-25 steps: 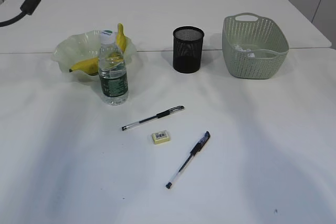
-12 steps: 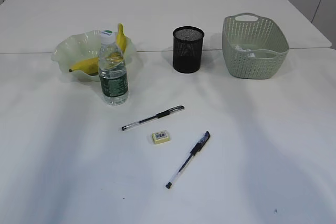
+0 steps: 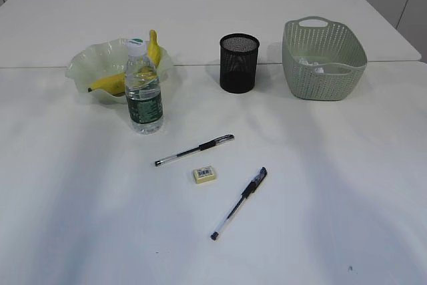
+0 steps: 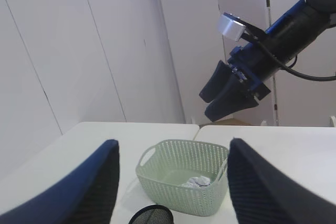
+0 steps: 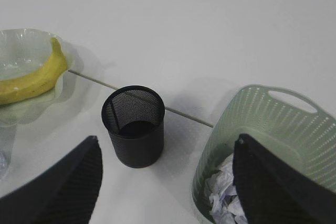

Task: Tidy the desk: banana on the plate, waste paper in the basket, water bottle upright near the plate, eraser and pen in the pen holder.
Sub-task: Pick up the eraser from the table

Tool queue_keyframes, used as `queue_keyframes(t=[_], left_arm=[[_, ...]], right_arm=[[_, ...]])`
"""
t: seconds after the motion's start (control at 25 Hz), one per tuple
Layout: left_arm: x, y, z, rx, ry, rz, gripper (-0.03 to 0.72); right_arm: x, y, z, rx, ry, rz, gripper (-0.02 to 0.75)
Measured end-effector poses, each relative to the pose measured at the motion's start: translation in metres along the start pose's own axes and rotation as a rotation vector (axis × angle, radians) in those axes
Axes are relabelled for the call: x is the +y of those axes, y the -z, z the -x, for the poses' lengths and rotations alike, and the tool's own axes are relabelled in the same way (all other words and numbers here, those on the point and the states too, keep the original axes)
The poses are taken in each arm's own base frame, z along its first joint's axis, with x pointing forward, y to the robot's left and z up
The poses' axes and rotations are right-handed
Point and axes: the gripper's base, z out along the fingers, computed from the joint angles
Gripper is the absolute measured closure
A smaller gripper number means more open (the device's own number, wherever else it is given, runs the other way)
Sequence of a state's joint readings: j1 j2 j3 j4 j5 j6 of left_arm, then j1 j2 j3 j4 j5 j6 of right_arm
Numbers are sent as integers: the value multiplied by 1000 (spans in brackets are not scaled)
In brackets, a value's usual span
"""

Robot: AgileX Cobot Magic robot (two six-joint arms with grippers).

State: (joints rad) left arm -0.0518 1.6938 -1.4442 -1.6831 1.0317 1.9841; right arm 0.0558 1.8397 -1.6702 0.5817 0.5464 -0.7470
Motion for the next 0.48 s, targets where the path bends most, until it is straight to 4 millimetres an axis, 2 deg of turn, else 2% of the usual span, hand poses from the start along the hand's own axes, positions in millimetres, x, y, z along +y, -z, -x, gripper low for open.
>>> queue_keyframes(t=[0.12, 0.48], left_arm=[[-2, 0, 1, -11, 22, -21, 240], [-6, 2, 8, -29, 20, -47, 250]], right_arm=[[3, 6, 4, -12, -21, 17, 160], [17, 42, 18, 1, -8, 96, 161]])
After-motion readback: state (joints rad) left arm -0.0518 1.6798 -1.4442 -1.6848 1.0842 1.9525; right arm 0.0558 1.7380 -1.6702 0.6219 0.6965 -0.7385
